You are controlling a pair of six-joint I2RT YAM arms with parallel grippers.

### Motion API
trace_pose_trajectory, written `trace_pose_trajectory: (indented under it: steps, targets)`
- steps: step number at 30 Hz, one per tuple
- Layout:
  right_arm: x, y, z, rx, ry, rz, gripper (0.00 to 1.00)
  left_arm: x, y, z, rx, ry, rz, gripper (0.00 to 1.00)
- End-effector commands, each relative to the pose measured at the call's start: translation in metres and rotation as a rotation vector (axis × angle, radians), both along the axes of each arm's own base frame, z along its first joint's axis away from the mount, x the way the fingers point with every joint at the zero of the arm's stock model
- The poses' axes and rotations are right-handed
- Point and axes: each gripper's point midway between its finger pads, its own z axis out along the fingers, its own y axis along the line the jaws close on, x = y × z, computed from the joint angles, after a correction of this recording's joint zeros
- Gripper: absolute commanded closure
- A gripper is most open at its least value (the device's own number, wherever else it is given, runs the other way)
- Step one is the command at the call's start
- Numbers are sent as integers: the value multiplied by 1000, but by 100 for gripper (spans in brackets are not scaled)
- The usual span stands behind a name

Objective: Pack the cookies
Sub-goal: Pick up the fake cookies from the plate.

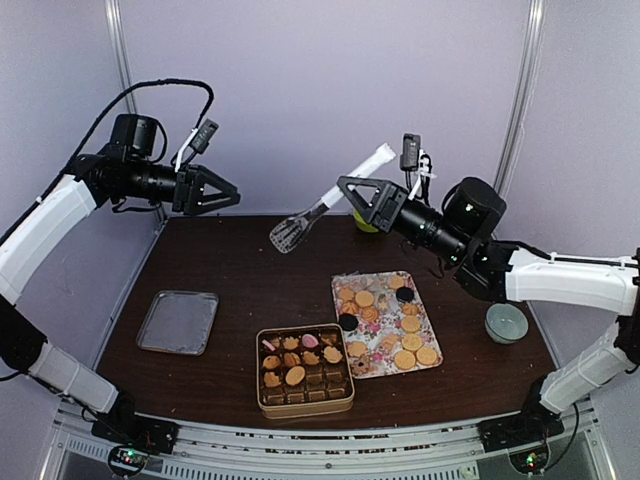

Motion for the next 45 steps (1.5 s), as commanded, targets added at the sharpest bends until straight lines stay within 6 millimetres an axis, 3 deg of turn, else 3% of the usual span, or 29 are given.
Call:
trace_pose_trajectory:
  steps: [1, 6, 8, 16, 21, 28, 35, 40, 45]
  targets:
    - [-18, 2, -58, -257, 4, -10, 65, -5, 32, -65, 303, -63, 6, 26]
    - [-45, 8, -95, -393, 11, 19, 65, -6, 60, -142, 546, -38, -7, 29]
    - [-57, 14, -100, -424, 1, 31, 65, -8, 65, -156, 584, -29, -17, 29]
    - [-97, 40, -125, -564, -24, 84, 65, -17, 66, -172, 609, 20, -70, 30]
    - [-106, 48, -132, -602, -36, 84, 65, -22, 65, -176, 605, 37, -90, 31]
    - [-95, 43, -139, -654, -49, -16, 65, -19, 66, -172, 614, 28, -79, 32]
    - [-62, 5, -131, -676, -31, -211, 63, -18, 71, -177, 645, 46, -64, 32]
    - [-42, -25, -141, -706, 14, -312, 62, -20, 72, -180, 651, 53, -66, 32]
    - [-32, -42, -151, -690, 58, -365, 62, -19, 71, -180, 647, 60, -69, 32]
